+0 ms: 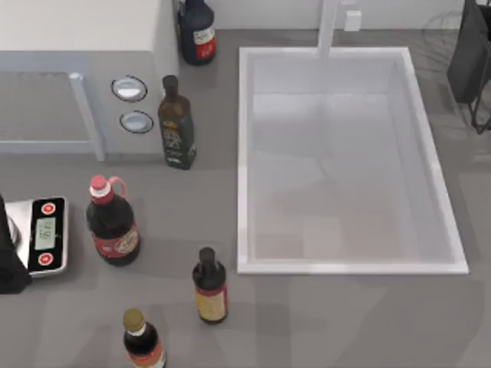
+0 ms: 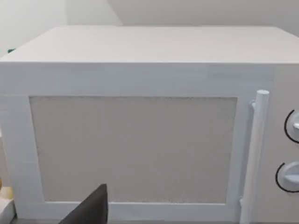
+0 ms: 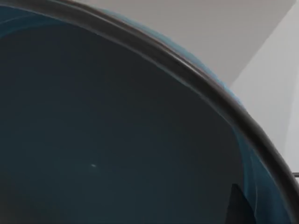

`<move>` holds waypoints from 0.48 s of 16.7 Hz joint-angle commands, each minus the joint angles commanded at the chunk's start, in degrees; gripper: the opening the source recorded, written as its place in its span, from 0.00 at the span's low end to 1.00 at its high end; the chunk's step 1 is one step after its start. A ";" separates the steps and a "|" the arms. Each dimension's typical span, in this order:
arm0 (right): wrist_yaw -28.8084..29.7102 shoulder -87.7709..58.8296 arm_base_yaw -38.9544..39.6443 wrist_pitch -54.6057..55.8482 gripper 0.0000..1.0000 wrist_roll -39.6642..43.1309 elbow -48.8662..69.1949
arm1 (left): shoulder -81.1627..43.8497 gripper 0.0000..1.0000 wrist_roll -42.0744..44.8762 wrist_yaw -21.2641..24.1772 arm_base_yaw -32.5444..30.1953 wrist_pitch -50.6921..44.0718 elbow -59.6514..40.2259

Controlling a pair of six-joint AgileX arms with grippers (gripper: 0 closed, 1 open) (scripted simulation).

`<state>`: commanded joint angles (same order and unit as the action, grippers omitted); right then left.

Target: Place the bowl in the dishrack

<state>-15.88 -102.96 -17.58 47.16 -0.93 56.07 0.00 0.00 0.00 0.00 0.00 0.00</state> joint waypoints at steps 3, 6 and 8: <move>0.00 0.00 0.00 0.00 0.45 0.00 0.00 | 0.00 1.00 0.00 0.00 0.00 0.00 0.00; 0.00 0.00 0.00 0.00 0.68 0.00 0.00 | 0.00 1.00 0.00 0.00 0.00 0.00 0.00; 0.00 0.00 0.00 0.00 0.83 0.00 0.00 | 0.00 1.00 0.00 0.00 0.00 0.00 0.00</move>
<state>-15.88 -102.96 -17.58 47.16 -0.93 56.07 0.00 0.00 0.00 0.00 0.00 0.00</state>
